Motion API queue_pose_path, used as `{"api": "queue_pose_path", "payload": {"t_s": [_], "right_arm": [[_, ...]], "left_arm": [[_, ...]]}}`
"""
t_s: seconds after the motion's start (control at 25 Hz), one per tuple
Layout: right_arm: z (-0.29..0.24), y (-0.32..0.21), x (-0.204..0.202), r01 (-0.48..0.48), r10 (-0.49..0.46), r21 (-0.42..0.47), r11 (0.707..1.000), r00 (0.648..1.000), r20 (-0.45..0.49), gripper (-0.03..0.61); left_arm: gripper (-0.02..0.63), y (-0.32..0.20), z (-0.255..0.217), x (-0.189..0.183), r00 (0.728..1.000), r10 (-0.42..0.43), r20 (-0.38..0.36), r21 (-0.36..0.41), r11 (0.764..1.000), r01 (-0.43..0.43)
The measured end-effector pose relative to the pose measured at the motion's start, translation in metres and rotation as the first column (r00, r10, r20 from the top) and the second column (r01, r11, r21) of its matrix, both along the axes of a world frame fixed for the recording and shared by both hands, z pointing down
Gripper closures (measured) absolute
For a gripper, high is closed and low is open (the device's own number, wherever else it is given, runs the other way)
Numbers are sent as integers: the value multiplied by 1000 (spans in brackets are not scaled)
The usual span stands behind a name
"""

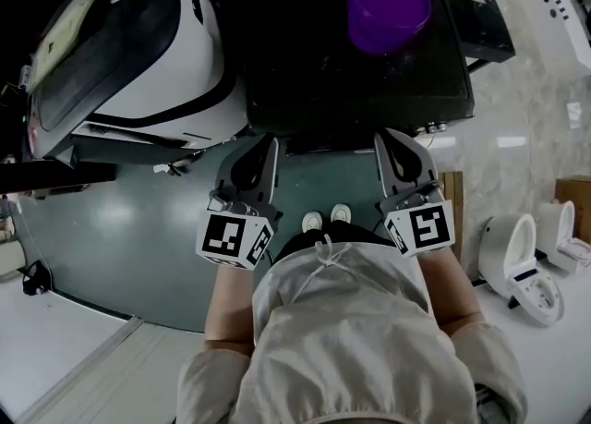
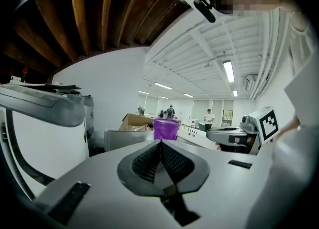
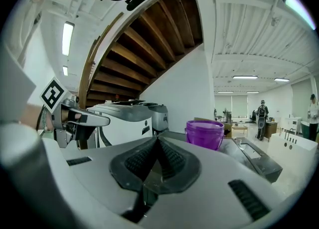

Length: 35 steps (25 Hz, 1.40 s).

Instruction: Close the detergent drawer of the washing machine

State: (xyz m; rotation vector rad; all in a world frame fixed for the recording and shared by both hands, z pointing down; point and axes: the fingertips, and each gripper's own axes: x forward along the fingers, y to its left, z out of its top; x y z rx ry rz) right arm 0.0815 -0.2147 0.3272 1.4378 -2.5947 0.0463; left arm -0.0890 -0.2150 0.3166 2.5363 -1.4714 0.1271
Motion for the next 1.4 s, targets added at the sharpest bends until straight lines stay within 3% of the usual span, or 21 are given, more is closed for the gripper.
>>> {"api": "queue_pose_path", "payload": {"t_s": [0.36,0.56,0.92,1.4], "right_arm": [[-50,7,31,-60,59,89,994,998,15,575],[-57,11,44,-102,100,84,991,995,31,577],[-70,27,41,-43,45,122,992,999,-20,577],[-78,41,31,0,7,137,991,999,-46,577]], "left_arm": [[594,10,-64,13,999,23,34,102,994,-26],[594,13,-79,20,998,38,45,126,991,-43],[594,22,-78,35,991,95,92,114,988,-106],[594,31,-85,37,992,104,75,124,986,-112]]}}
